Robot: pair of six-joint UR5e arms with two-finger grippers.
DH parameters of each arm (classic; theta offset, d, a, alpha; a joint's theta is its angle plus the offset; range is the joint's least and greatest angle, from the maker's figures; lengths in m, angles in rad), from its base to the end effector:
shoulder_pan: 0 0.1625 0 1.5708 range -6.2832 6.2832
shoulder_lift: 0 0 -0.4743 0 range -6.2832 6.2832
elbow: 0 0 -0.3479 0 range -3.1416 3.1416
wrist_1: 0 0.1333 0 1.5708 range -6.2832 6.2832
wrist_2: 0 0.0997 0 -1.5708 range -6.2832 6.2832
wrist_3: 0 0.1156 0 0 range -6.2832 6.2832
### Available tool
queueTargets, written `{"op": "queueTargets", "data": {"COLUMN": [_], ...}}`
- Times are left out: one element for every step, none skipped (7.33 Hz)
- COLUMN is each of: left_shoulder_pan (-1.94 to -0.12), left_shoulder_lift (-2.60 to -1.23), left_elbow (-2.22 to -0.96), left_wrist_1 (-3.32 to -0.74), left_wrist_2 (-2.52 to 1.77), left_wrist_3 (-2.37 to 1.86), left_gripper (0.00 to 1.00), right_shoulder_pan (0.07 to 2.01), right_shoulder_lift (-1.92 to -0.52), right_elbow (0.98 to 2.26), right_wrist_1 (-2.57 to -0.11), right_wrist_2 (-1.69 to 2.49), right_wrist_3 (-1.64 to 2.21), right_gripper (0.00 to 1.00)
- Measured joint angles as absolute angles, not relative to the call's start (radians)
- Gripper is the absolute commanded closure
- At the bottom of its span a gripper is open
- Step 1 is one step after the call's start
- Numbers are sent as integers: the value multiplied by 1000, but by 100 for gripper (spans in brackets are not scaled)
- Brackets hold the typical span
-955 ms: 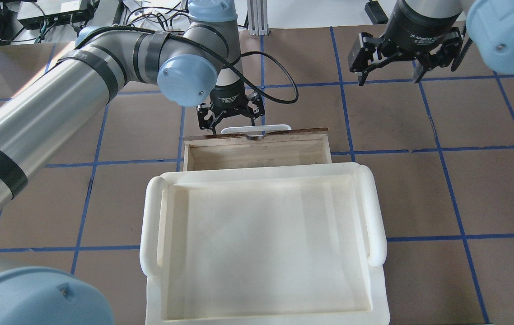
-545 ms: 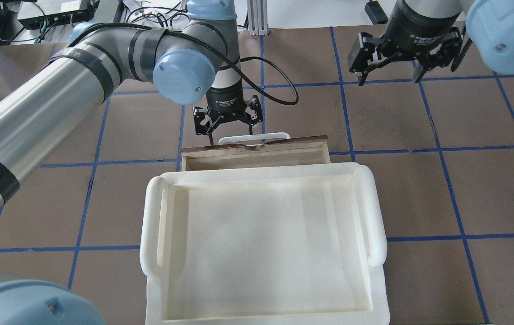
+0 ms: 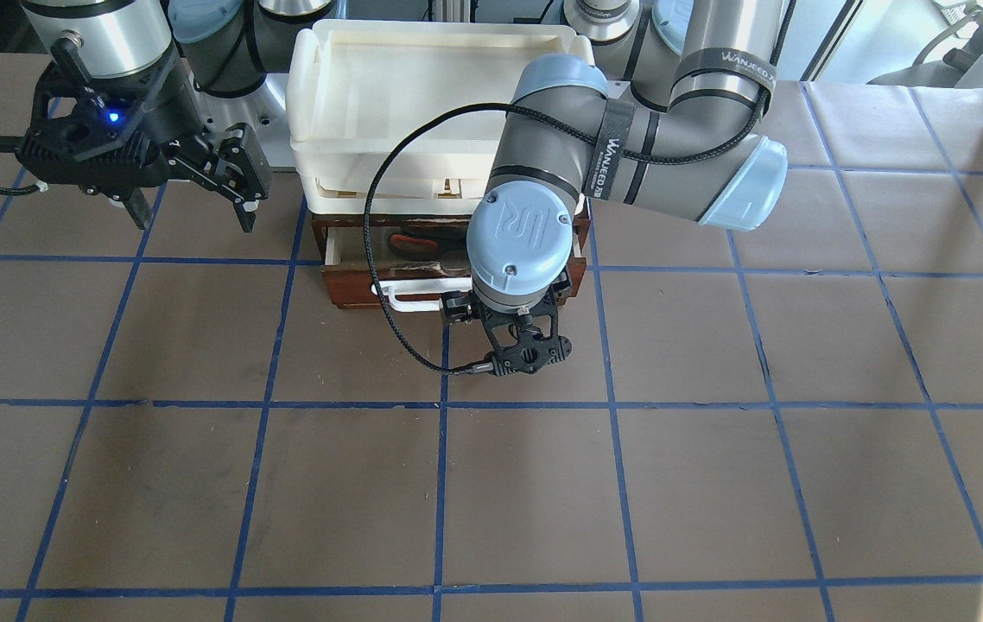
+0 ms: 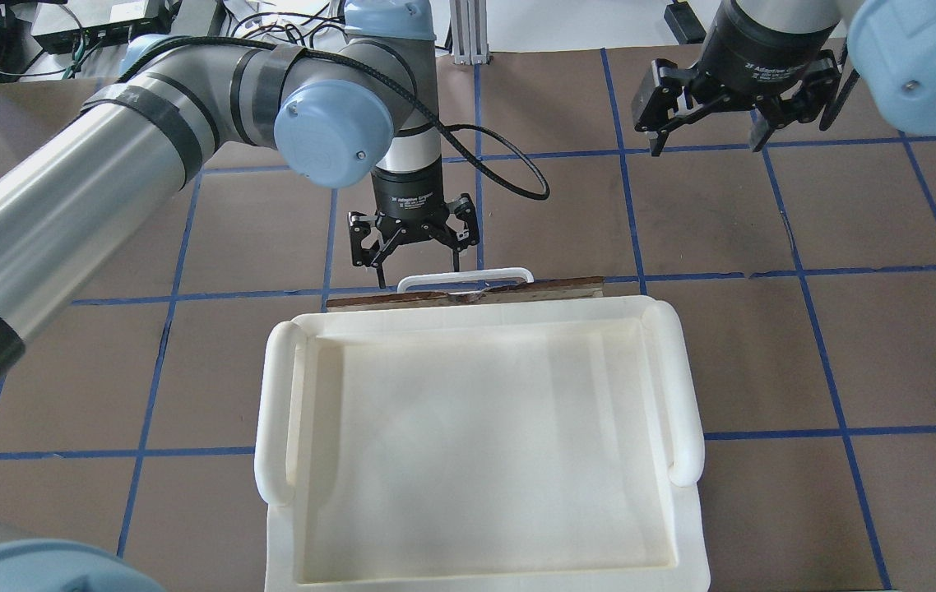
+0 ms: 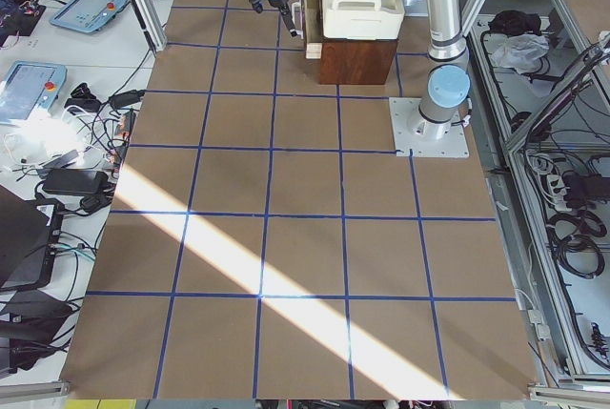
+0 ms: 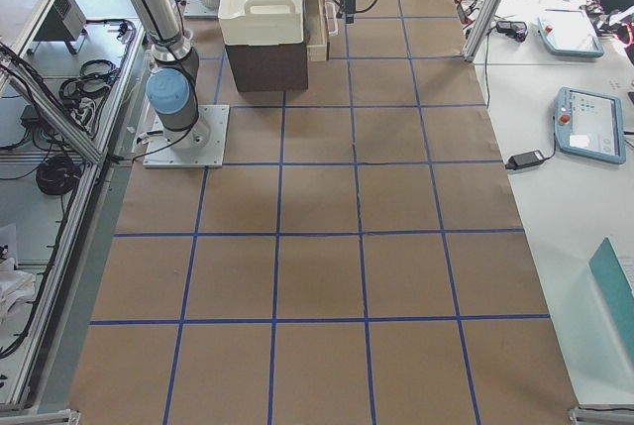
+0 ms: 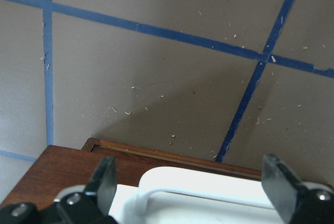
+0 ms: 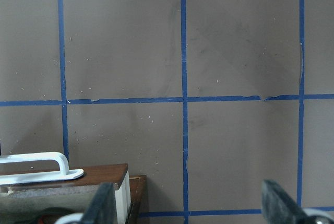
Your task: Put scissors in drawer and close it
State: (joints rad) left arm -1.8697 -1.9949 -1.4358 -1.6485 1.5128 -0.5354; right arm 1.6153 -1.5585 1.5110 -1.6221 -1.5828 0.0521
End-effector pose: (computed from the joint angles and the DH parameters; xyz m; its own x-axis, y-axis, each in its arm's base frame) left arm -0.3047 -0.5134 0.3521 -0.9661 -0.2194 -0.1364 -0.2535 0.9071 0.3361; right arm 0.1524 -0.4576 0.5481 -0.9999 0.0085 0.0068 0.0078 0.9950 -0.0991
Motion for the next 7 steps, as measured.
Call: {"op": "queueTargets", "data": {"left_shoulder_pan": [-1875, -1879, -1881, -1882, -1884, -1888, -1892], "left_shoulder_lift": [-1995, -1995, -1994, -1992, -1989, -1988, -1988], "left_elbow": [-1436, -1436, -1437, -1437, -1438, -1438, -1439], "left_wrist_1": [-1676, -1699, -1721, -1743, -1765, -1782, -1794], "left_wrist_2": [1514, 1514, 1513, 1513, 1514, 1515, 1516], "left_wrist_3": [-547, -554, -557, -558, -559, -567, -582], "left_gripper": [0, 0, 0, 0, 0, 0, 0], "right_shoulder_pan": [1615, 1615, 1615, 1615, 1615, 1615, 1615], "right_shoulder_lift": [-1559, -1559, -1559, -1559, -1559, -1559, -1559], "right_elbow": [1511, 1511, 1511, 1511, 1511, 1511, 1511], "right_wrist_1": [-1622, -1623, -1622, -1622, -1622, -1622, -1622], "right_wrist_2": [-1582, -1582, -1582, -1582, -1582, -1582, -1581], "right_wrist_3": [52, 52, 52, 52, 52, 52, 52], "right_gripper": [0, 0, 0, 0, 0, 0, 0]}}
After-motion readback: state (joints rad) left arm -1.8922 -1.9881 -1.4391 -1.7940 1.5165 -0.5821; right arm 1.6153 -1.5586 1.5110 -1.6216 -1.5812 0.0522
